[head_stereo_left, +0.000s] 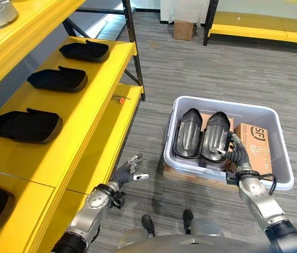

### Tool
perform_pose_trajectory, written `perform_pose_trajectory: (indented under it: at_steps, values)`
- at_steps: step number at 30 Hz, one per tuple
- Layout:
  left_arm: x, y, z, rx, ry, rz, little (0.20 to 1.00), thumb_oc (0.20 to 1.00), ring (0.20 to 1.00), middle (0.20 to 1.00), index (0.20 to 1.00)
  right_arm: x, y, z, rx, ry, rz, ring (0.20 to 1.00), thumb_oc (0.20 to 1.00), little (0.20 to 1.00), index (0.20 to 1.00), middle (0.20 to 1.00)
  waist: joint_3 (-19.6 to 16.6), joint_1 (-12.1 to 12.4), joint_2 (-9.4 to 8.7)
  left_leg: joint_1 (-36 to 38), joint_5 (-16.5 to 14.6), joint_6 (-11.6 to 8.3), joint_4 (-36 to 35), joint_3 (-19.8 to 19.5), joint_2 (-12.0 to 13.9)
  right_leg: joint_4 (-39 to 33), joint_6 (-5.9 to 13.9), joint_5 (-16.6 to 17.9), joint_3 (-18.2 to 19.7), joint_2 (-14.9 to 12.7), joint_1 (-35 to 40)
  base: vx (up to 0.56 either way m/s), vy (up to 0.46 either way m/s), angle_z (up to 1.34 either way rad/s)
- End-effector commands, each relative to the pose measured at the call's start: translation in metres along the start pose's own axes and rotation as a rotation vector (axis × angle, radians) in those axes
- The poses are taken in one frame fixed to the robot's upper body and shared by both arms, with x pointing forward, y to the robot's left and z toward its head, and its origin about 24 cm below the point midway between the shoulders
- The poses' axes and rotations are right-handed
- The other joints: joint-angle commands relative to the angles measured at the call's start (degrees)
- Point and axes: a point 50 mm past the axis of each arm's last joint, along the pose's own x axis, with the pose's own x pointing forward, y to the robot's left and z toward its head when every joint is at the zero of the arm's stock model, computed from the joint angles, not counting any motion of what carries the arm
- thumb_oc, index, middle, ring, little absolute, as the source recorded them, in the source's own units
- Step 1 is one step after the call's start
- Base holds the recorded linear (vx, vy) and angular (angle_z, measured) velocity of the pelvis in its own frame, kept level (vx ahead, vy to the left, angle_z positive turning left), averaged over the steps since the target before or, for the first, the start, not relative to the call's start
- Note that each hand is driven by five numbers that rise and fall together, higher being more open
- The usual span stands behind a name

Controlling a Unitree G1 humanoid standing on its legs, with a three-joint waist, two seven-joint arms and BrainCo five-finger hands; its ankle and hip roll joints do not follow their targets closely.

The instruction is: Move parts from the plastic box to the shelf.

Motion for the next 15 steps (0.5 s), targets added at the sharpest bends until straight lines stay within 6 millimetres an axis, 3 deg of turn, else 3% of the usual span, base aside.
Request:
perform_pose_trajectory:
  at_steps: [1, 3, 5, 6, 7, 11, 15]
  values:
    - [0.001, -0.002, 0.009, 0.01, -0.045, -0.053, 1.0, 1.0, 1.0, 1.0, 1.0, 0.009, -0.005, 0.01, 0.039, -0.03, -0.07, 1.0, 1.0, 1.0, 1.0, 1.0, -1.14, 1.64, -0.96, -2.98, -2.0, 0.29, 4.49, 1.54, 1.2, 5.66, 2.55, 0.75, -9.27, -2.3, -2.11, -0.03, 0.11, -0.4]
    - [0.0, -0.001, 0.006, 0.018, -0.03, -0.044, 1.0, 1.0, 1.0, 1.0, 1.0, 0.012, -0.006, 0.009, 0.074, -0.018, -0.086, 1.0, 1.0, 1.0, 1.0, 1.0, -0.83, 1.99, -1.17, -2.71, -2.39, 0.95, 4.57, 2.9, 1.31, 11.18, 3.85, 2.44, -11.47, -3.92, -4.95, -0.03, 0.04, -0.43]
    - [-0.003, 0.002, 0.001, 0.015, -0.017, -0.021, 1.0, 1.0, 1.0, 1.0, 1.0, 0.014, -0.005, 0.006, 0.11, -0.004, -0.094, 1.0, 1.0, 1.0, 1.0, 1.0, -0.36, 2.84, -1.52, -2.57, -3.12, 1.56, 5.7, 4.18, 1.59, 14.11, 5.57, 4.33, -13.79, -8.35, -6.19, -0.02, -0.039, -0.54]
    - [-0.004, 0.004, -0.001, 0.02, -0.011, -0.015, 1.0, 1.0, 1.0, 1.0, 1.0, 0.015, -0.005, 0.004, 0.124, 0.011, -0.099, 1.0, 1.0, 1.0, 1.0, 1.0, -0.27, 3.29, -1.64, -2.67, -3.44, 1.77, 6.36, 4.63, 1.8, 13.97, 5.9, 5.09, -14.51, -9.77, -6.05, 0.01, -0.255, -0.81]
    - [-0.006, 0.008, -0.001, 0.026, -0.008, -0.011, 1.0, 1.0, 1.0, 1.0, 1.0, 0.015, 0.0, 0.0, 0.146, 0.033, -0.102, 1.0, 1.0, 1.0, 1.0, 1.0, 0.05, 3.88, -1.94, -3.42, -4.31, 2.15, 8.49, 3.83, 2.11, 10.71, 6.54, 9.34, -12.34, -13.55, -5.5, 0.02, -0.262, -0.78]
    - [-0.007, 0.013, -0.001, -0.003, -0.011, -0.006, 1.0, 1.0, 1.0, 1.0, 1.0, 0.018, 0.004, -0.002, 0.151, 0.045, -0.112, 1.0, 1.0, 1.0, 1.0, 1.0, 0.31, 4.89, -2.47, -3.7, -5.25, 1.14, 9.97, 3.96, 3.33, 5.08, 8.62, 16.54, -11.32, -18.77, -6.11, 0.03, -0.281, -0.26]
    - [-0.006, 0.013, -0.002, -0.074, -0.014, 0.0, 1.0, 1.0, 1.0, 1.0, 1.0, 0.023, -0.002, 0.0, 0.178, 0.041, -0.106, 1.0, 1.0, 1.0, 1.0, 1.0, 0.55, 5.77, -2.32, -5.32, -5.34, -0.26, 12.44, 3.6, 6.12, 1.01, 9.35, 15.2, -11.7, -19.27, -4.29, 0.03, -0.293, -0.03]
